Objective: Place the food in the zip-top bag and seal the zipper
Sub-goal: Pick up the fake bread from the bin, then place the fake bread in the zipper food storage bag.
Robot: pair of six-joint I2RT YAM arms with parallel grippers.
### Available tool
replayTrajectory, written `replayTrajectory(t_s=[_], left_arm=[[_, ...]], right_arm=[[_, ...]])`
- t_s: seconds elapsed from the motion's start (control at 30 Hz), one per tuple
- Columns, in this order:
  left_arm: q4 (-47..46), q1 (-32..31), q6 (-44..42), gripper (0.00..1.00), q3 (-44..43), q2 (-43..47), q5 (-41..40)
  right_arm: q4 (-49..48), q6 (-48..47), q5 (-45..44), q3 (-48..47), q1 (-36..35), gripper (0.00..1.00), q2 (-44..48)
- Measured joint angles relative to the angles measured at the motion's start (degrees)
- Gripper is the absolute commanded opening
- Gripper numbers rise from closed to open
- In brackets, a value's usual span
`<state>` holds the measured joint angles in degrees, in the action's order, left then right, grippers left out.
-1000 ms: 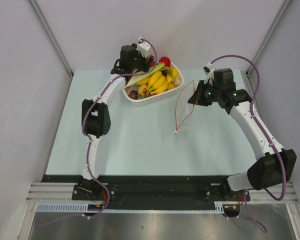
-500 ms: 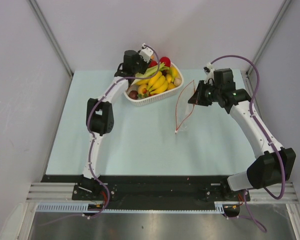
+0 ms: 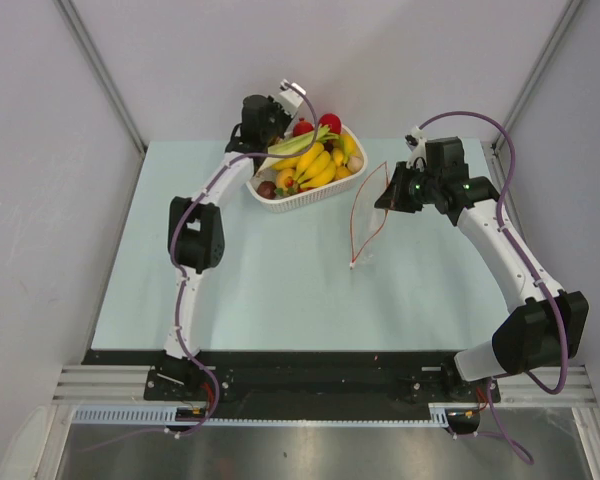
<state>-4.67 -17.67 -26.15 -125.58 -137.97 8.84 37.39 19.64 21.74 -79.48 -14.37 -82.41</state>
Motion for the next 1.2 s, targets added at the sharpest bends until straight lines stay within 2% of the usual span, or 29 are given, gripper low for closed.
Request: replayTrajectory(t_s=[0.4,0.57,0.73,0.93,1.07,1.2], left_arm=[[-8.17,2.03,-0.07,0.00,0.37,6.51,-2.75],[-7.13,2.78,6.47,0.00,1.31,12.31,-4.07],[-3.32,3.06,19.26,0.00,13.20,28.70,-1.81],[-4.26,2.25,34.07,0.00,31.47,52.61,2.69],[-5.92,-3.04,40.13,0.00,42.23,64.22,3.80],[-8.83,-11.06,42.84,0.00,50.77,68.39,3.32]], right_arm=[[-0.11,-0.02,0.42,0.00,0.00,0.00,0.00],[-2.12,1.11,1.60,0.00,0.00,0.00,-0.11],[-6.05,4.98,3.23,0.00,-0.11,0.00,-1.99],[-8.98,11.91,1.36,0.00,-0.94,0.00,-4.94],[-10.03,16.85,1.16,0.00,-1.01,0.00,-7.02],[-11.37,20.61,1.60,0.00,-1.31,0.00,-8.76]])
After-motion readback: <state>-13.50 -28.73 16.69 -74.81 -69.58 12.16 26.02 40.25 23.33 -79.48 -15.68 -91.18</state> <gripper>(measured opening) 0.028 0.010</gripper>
